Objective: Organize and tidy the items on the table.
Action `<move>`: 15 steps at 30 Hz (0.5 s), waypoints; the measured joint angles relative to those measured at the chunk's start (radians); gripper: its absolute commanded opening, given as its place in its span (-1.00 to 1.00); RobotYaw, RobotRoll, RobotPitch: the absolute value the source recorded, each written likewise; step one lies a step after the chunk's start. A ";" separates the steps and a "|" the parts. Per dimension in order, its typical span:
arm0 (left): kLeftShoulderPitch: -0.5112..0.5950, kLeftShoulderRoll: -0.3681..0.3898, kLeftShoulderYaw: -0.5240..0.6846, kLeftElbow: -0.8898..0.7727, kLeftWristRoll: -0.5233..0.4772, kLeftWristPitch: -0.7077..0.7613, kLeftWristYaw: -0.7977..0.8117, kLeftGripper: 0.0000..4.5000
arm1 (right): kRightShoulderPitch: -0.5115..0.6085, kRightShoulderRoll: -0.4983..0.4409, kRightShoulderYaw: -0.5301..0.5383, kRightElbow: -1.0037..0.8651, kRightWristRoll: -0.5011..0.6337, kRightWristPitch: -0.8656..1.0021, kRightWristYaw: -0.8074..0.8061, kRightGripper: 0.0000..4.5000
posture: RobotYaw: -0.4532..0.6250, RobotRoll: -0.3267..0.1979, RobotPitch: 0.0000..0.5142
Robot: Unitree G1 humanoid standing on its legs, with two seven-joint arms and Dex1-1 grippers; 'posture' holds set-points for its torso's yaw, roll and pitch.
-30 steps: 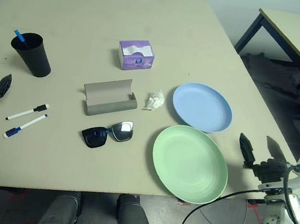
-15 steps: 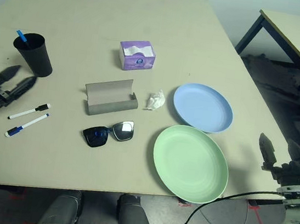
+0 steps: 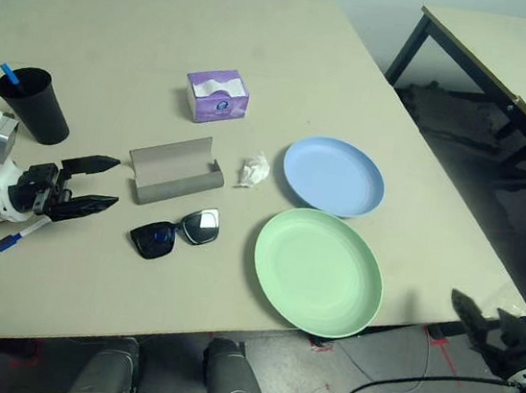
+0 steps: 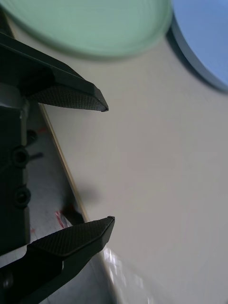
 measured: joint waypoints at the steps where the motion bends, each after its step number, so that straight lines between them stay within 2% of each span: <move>1: 0.002 -0.001 0.001 0.000 0.000 -0.001 0.002 0.99 | -0.024 -0.008 0.020 -0.009 0.008 0.029 0.005 1.00 | -0.41 0.25 -0.56; 5: 0.015 -0.004 0.004 -0.004 0.001 -0.005 0.010 0.99 | -0.082 -0.024 0.073 -0.024 0.009 0.098 0.018 1.00 | -0.38 0.25 -0.55; 15: 0.059 -0.009 0.014 -0.036 0.000 -0.009 0.038 0.99 | -0.108 -0.063 0.147 -0.020 -0.014 0.184 0.080 1.00 | -0.35 0.25 -0.52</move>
